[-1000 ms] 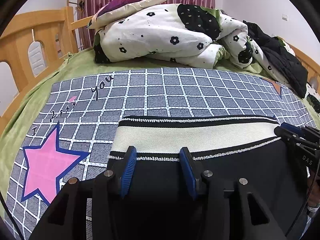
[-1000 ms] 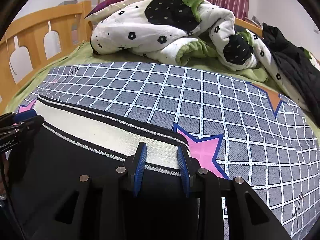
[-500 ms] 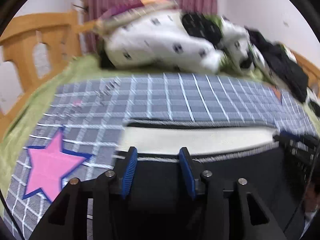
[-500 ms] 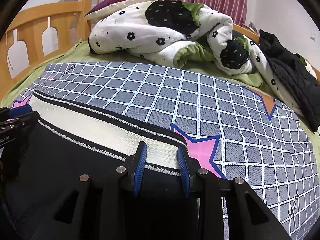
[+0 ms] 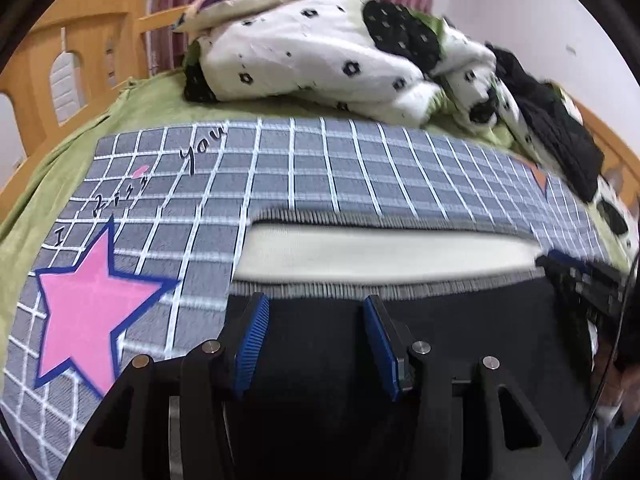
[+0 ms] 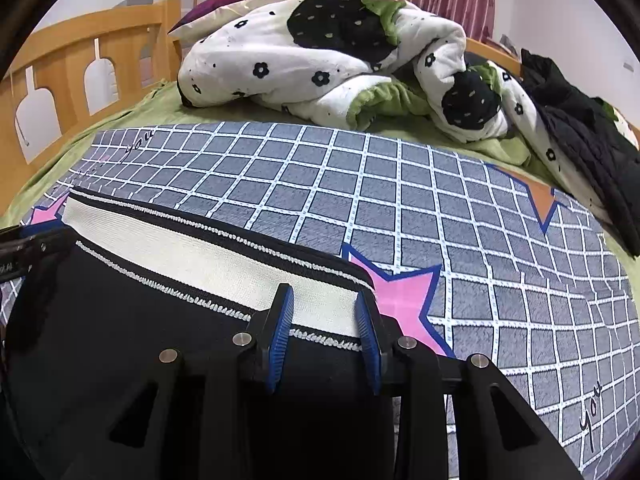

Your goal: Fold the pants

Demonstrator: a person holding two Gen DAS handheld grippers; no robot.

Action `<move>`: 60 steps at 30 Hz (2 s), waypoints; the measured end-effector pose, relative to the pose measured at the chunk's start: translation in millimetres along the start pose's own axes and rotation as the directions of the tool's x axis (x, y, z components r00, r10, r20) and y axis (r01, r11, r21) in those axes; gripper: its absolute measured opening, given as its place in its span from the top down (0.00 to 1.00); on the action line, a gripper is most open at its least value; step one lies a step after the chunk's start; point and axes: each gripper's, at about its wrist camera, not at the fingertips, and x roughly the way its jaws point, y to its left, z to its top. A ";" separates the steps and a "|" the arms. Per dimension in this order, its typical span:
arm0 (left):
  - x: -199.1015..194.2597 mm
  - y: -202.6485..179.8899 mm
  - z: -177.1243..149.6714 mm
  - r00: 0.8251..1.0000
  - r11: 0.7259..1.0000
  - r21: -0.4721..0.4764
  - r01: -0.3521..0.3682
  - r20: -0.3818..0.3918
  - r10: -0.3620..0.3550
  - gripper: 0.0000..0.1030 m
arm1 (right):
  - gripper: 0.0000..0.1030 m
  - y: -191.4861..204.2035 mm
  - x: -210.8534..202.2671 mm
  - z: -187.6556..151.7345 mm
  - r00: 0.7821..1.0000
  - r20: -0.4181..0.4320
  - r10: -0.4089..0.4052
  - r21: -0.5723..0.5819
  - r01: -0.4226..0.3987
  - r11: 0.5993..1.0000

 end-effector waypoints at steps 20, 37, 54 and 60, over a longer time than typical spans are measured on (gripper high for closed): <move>-135.3 25.5 -173.6 0.993 0.998 0.062 0.030 -0.114 -0.023 0.55 | 0.69 -1.9 -155.3 -112.3 0.982 -0.150 0.118 0.138 -0.097 0.986; -113.0 14.5 -179.9 0.993 0.999 0.016 -0.032 -0.117 0.034 0.91 | 0.69 6.4 -154.4 -114.7 0.985 -0.154 0.081 0.117 -0.063 0.991; -136.9 18.2 -151.2 0.995 0.992 -0.085 0.091 -0.043 -0.095 0.91 | 0.69 5.7 -122.5 -112.0 0.978 -0.203 0.057 0.129 -0.031 0.991; -125.9 3.3 -138.7 0.996 0.992 -0.091 0.082 -0.031 -0.085 0.91 | 0.68 11.2 -121.5 -113.9 0.982 -0.189 0.030 0.079 -0.016 0.997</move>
